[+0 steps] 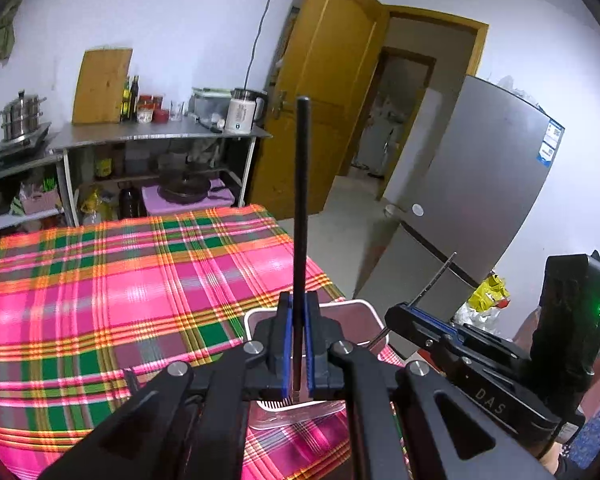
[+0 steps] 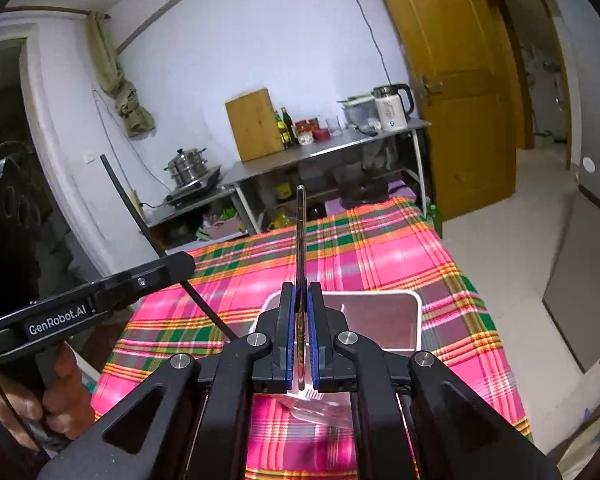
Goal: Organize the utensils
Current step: 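Lift the black chopstick with the right gripper and carry it over the pink caddy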
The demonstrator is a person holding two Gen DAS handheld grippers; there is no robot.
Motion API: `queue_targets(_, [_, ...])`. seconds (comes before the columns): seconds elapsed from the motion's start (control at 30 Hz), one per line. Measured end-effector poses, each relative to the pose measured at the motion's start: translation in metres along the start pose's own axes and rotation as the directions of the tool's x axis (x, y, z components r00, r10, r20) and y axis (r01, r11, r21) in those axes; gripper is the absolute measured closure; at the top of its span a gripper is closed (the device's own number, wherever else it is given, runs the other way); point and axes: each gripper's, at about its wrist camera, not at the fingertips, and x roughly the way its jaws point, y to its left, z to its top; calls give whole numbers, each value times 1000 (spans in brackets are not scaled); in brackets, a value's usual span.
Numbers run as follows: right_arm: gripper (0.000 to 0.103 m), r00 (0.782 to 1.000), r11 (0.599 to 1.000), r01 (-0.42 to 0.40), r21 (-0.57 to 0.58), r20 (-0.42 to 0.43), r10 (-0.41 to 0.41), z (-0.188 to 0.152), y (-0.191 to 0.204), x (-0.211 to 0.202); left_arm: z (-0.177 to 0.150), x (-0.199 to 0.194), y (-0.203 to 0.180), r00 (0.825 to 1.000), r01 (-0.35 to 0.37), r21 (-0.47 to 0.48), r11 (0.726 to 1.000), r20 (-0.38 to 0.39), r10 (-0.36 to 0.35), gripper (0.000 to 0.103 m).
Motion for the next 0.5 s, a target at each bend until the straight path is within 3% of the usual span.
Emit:
queue_targets(0.37, [97, 991, 1000, 11, 29, -136, -7, -37, -17, 44, -30, 36, 20, 997, -28, -32, 999, -70, 26, 97])
queue_targets(0.5, [93, 990, 999, 21, 31, -142, -16, -39, -19, 45, -36, 41, 21, 996, -29, -37, 999, -82, 26, 92])
